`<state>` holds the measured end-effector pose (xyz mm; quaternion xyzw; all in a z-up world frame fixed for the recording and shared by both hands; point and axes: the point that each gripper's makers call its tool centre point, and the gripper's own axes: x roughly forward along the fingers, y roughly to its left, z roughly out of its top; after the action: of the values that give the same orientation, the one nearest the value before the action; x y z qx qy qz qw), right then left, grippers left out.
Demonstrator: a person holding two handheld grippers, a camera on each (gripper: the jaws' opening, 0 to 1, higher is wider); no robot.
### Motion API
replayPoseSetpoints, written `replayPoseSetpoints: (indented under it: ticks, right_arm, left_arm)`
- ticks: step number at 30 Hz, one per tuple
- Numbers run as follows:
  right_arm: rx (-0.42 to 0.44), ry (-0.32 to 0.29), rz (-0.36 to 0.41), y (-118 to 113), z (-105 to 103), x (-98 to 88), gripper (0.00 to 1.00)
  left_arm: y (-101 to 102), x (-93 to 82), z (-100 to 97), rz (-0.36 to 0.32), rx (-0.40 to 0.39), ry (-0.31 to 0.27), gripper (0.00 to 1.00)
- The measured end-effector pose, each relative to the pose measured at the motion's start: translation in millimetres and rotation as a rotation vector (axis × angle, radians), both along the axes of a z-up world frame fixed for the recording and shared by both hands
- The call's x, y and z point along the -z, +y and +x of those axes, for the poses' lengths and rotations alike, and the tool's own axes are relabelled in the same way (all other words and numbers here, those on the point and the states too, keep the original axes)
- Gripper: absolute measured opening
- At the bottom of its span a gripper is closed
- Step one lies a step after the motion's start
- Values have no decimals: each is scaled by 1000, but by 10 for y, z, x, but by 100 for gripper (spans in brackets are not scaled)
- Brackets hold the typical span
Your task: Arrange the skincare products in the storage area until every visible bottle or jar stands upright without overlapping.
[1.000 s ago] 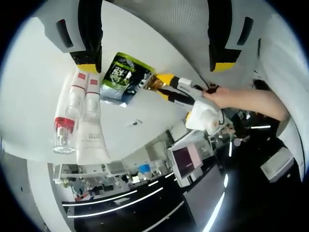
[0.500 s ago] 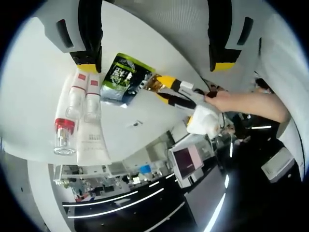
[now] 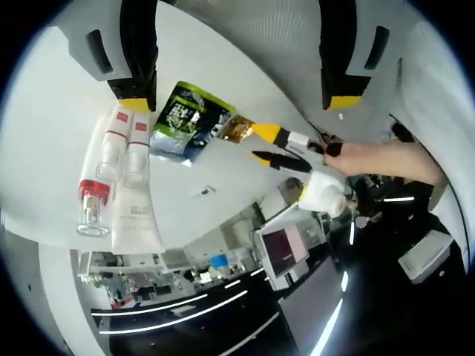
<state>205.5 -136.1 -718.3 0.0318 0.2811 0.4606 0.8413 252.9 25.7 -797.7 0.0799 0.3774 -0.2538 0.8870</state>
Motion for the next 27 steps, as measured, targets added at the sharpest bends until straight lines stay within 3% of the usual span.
replayPoseSetpoints:
  ticks: [4, 6, 14, 27]
  right_arm:
    - [-6, -3, -1, 10, -6, 2, 91]
    - [-10, -4, -3, 17, -6, 6, 91]
    - [-21, -12, -13, 26, -21, 14, 91]
    - [-35, -23, -29, 39, -46, 25, 91]
  left_arm:
    - [20, -89, -91, -64, -43, 4, 63]
    - [65, -136, -114, -100, -69, -5, 64]
    - [207, -205, -251, -125, -124, -8, 72]
    - [314, -700, -419, -184, -185, -63, 88]
